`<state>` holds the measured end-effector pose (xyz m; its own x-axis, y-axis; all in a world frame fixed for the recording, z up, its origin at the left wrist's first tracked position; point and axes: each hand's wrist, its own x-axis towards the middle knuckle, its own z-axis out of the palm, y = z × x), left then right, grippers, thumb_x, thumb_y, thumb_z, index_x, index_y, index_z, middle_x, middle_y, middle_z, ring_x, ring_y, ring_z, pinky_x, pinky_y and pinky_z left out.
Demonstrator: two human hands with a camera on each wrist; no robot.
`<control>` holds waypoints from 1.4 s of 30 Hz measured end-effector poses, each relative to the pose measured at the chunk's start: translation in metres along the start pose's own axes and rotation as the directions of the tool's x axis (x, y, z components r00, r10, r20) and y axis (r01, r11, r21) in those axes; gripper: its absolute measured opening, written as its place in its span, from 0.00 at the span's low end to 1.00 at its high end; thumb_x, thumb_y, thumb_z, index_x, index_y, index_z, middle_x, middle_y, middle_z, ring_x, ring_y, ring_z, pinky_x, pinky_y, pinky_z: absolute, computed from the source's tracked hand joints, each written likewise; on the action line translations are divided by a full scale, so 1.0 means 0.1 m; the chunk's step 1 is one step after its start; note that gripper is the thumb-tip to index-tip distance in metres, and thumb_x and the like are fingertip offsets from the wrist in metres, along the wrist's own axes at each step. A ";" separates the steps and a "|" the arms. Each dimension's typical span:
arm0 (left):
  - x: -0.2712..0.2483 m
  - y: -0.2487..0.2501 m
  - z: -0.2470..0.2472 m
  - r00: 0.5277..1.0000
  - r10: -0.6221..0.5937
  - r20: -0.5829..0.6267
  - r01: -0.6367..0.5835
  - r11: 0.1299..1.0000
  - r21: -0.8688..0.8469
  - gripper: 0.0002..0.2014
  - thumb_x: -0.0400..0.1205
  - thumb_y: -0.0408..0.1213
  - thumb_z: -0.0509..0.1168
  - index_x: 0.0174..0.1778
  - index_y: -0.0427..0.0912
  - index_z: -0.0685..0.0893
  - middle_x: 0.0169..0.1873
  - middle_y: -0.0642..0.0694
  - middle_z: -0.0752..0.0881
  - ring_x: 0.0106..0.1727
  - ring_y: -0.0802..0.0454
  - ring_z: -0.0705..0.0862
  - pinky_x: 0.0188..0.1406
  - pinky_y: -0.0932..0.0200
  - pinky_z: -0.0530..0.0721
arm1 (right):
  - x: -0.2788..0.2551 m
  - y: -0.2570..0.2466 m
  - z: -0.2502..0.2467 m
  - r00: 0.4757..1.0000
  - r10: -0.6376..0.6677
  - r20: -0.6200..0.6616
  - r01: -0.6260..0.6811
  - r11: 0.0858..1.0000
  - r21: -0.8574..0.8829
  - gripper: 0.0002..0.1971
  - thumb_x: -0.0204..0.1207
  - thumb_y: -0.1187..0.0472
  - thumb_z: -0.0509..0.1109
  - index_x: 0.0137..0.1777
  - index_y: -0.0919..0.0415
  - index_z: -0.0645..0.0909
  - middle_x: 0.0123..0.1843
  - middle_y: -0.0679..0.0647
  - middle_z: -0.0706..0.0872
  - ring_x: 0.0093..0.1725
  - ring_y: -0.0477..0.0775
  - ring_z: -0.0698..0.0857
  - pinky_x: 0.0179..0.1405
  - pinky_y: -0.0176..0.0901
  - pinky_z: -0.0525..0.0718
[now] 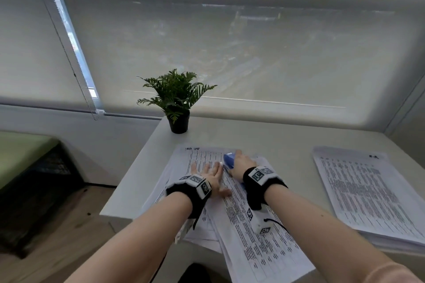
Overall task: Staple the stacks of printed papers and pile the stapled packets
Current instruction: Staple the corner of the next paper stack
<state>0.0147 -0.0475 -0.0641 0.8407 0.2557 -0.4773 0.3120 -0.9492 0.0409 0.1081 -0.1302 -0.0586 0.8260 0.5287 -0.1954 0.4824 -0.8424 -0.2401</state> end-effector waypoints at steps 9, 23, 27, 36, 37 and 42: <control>-0.15 0.11 -0.18 0.946 -0.041 -0.321 -0.022 0.982 -0.189 0.32 0.84 0.43 0.59 0.82 0.35 0.54 0.82 0.35 0.55 0.81 0.39 0.60 0.80 0.44 0.58 | -0.27 0.38 -0.15 0.997 -0.068 -0.045 0.073 0.991 0.112 0.24 0.76 0.61 0.68 0.69 0.66 0.67 0.66 0.66 0.80 0.65 0.66 0.80 0.60 0.49 0.78; -0.14 0.55 0.00 0.958 -0.193 -0.211 -0.098 0.470 -0.877 0.18 0.78 0.35 0.65 0.64 0.38 0.75 0.54 0.38 0.82 0.51 0.42 0.85 0.56 0.49 0.84 | -0.80 0.82 -0.18 0.995 0.051 -0.089 -0.037 0.988 0.150 0.22 0.75 0.63 0.68 0.67 0.64 0.68 0.64 0.65 0.79 0.63 0.65 0.81 0.59 0.50 0.79; -0.05 0.56 -0.02 0.912 -0.077 -0.402 -0.136 0.869 -0.475 0.23 0.78 0.42 0.64 0.70 0.46 0.74 0.65 0.44 0.80 0.66 0.46 0.78 0.67 0.51 0.77 | -0.81 1.00 -0.18 0.986 0.144 -0.079 -0.133 0.983 0.127 0.20 0.75 0.64 0.67 0.65 0.64 0.68 0.64 0.65 0.79 0.62 0.66 0.81 0.60 0.51 0.80; 0.32 0.67 -0.21 0.963 0.133 -0.237 -0.150 0.987 -0.056 0.34 0.78 0.59 0.64 0.79 0.54 0.64 0.77 0.45 0.67 0.77 0.40 0.64 0.73 0.41 0.69 | -0.58 0.94 -0.23 0.981 0.188 -0.056 -0.180 0.975 0.130 0.21 0.76 0.64 0.67 0.68 0.65 0.67 0.66 0.66 0.77 0.65 0.67 0.79 0.61 0.52 0.79; 0.35 0.67 -0.22 0.969 0.127 -0.213 -0.140 0.989 -0.049 0.34 0.77 0.61 0.64 0.79 0.56 0.64 0.77 0.45 0.66 0.77 0.39 0.63 0.73 0.40 0.69 | -0.55 0.92 -0.24 0.980 0.193 -0.058 -0.184 0.974 0.130 0.21 0.76 0.64 0.67 0.68 0.65 0.67 0.66 0.66 0.77 0.65 0.67 0.79 0.61 0.52 0.79; 0.42 0.66 -0.25 0.982 0.117 -0.151 -0.127 0.990 -0.059 0.36 0.75 0.62 0.65 0.78 0.54 0.66 0.76 0.44 0.62 0.79 0.34 0.60 0.76 0.36 0.65 | -0.44 0.80 -0.26 0.976 0.211 -0.044 -0.203 0.969 0.144 0.22 0.76 0.63 0.67 0.69 0.65 0.67 0.67 0.67 0.77 0.66 0.68 0.79 0.62 0.53 0.79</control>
<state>0.0816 -0.0945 -0.0591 0.9286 0.1682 -0.3308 0.2285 -0.9615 0.1525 0.1179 -0.2241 -0.0442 0.9212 0.3337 -0.2001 0.2576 -0.9084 -0.3294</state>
